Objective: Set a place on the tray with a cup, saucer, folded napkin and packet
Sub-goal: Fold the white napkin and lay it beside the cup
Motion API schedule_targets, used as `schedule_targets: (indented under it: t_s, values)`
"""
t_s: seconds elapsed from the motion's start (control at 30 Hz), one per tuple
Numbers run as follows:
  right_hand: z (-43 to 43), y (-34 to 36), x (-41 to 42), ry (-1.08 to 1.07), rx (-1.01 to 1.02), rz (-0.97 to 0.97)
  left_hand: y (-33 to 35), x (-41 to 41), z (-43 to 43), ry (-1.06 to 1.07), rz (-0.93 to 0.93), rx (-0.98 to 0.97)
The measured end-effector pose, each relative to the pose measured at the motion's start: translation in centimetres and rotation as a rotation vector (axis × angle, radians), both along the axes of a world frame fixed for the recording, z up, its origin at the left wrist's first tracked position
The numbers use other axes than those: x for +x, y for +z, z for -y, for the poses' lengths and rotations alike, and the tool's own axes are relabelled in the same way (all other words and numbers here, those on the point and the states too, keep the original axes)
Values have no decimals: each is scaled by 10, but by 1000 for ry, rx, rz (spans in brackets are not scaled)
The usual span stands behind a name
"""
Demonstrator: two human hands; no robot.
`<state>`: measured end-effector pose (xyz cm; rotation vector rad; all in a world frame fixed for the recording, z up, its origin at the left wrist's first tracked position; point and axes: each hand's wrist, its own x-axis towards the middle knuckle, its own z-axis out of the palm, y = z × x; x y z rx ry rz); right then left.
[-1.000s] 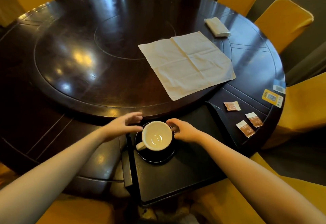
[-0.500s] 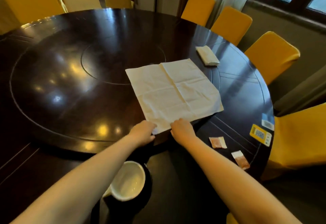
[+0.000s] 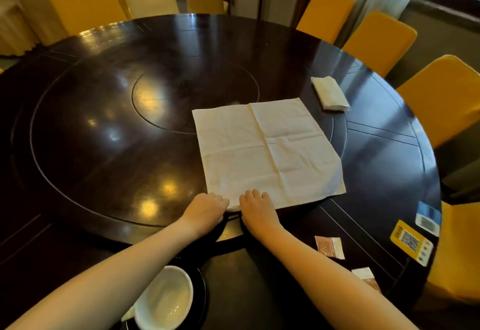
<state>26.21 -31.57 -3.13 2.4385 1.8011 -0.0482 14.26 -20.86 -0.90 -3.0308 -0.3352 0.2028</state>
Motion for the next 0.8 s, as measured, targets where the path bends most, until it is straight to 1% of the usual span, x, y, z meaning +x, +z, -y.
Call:
schedule_targets:
  t_s: [0.07, 0.17, 0.3, 0.4, 0.5, 0.57, 0.63, 0.67, 0.73, 0.8]
  values:
    - [-2, -1, -6, -11, 12, -10, 1, -9, -16, 44, 61, -66]
    - [-8, -2, -12, -52, 41, -42, 12, -35, -44, 100, 36, -125]
    - [-10, -2, -19, -92, 63, -120, 18, -89, -86, 204, -37, -141]
    - [-11, -2, -45, -19, 54, -215, 15, -126, -113, 313, -76, -151]
    - [-22, 1, -82, 41, 65, -323, 8, -142, -133, 440, -99, -79]
    - [-35, 3, -104, 25, 82, -399, 4, -142, -140, 570, -50, -102]
    - [-53, 8, -124, -23, 107, -488, 2, -137, -141, 705, 51, -200]
    - [-64, 11, -132, -50, 118, -540, 2, -133, -138, 735, 115, -249]
    - [-89, 14, -148, -112, 113, -613, 2, -125, -131, 722, 225, -361]
    - [-114, 18, -167, -130, 50, -714, 6, -122, -126, 695, 298, -456]
